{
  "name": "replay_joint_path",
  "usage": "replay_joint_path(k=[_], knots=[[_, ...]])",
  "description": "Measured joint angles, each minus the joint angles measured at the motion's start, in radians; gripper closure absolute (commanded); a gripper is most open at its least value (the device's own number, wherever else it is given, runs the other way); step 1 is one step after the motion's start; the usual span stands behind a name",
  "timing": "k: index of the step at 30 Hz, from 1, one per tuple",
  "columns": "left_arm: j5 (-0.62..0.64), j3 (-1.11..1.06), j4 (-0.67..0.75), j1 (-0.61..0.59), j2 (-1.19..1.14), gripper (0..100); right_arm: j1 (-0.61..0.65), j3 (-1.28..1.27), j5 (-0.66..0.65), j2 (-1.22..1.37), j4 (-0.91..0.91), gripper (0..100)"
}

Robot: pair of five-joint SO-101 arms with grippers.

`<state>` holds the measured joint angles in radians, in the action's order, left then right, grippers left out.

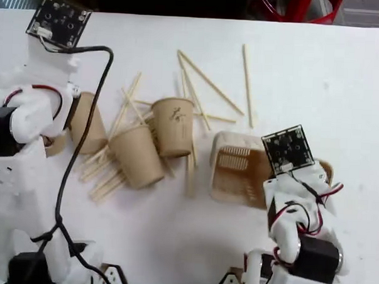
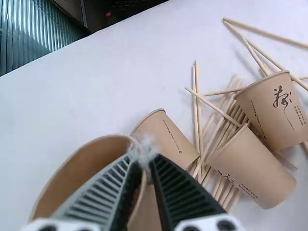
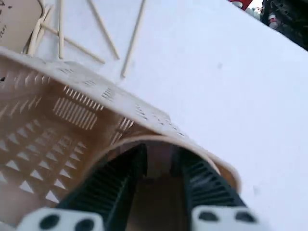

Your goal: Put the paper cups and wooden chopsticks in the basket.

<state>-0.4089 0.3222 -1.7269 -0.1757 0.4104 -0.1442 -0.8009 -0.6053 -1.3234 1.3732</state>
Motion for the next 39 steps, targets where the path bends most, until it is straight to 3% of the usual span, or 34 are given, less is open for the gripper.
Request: replay_joint_path(k=[12, 19, 21, 28, 34, 39], knots=[[0.000, -0.018, 0.003, 0.000, 0.009, 98, 0.060, 0.044, 0.000, -0.011, -0.169, 75.9], [0.008, -0.018, 0.006, 0.034, 0.009, 98, 0.058, 0.109, 0.000, -0.012, -0.176, 76.5], [0.011, -0.018, 0.006, 0.069, 0.009, 98, 0.041, 0.147, 0.000, -0.011, -0.157, 80.7], [0.092, 0.049, 0.006, 0.238, 0.009, 98, -0.262, 0.262, 0.051, -0.038, -0.006, 98.5], [0.183, 0.161, 0.049, 0.499, 0.011, 98, -0.582, 0.212, 0.064, -0.204, 0.212, 92.6], [0.226, 0.141, 0.170, 0.647, 0.011, 98, -0.680, 0.046, 0.068, -0.443, 0.293, 91.6]])
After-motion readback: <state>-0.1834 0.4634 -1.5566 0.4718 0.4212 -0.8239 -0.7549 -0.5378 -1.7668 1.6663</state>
